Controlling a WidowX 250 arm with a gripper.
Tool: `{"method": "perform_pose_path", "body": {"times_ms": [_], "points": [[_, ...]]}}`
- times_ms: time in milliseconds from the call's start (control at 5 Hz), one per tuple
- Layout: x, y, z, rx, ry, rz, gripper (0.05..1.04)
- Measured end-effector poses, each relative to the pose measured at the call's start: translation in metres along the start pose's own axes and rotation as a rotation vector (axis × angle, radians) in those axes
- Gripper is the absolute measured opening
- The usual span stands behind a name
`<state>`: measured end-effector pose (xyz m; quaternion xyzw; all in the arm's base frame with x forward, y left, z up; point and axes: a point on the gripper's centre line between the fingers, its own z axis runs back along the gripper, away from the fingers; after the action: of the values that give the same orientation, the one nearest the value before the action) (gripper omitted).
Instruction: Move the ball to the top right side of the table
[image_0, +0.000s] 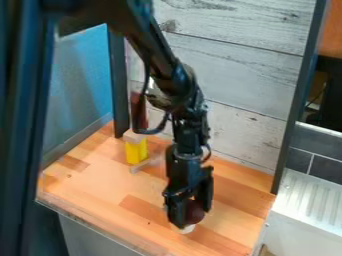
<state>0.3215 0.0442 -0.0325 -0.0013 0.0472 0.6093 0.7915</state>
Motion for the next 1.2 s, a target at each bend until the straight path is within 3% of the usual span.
{"method": "perform_pose_path", "body": {"times_ms": [200,600,1000,1200], "points": [[0.001,-0.009,-0.008,0.023,-0.018,-0.004,0.769],[-0.007,-0.001,-0.006,-0.002,0.008,-0.045,0.765],[0.003,0.002,0.026,-0.080,0.044,-0.050,0.765],[0.006,-0.011,0.034,-0.111,0.010,-0.055,0.765]]}}
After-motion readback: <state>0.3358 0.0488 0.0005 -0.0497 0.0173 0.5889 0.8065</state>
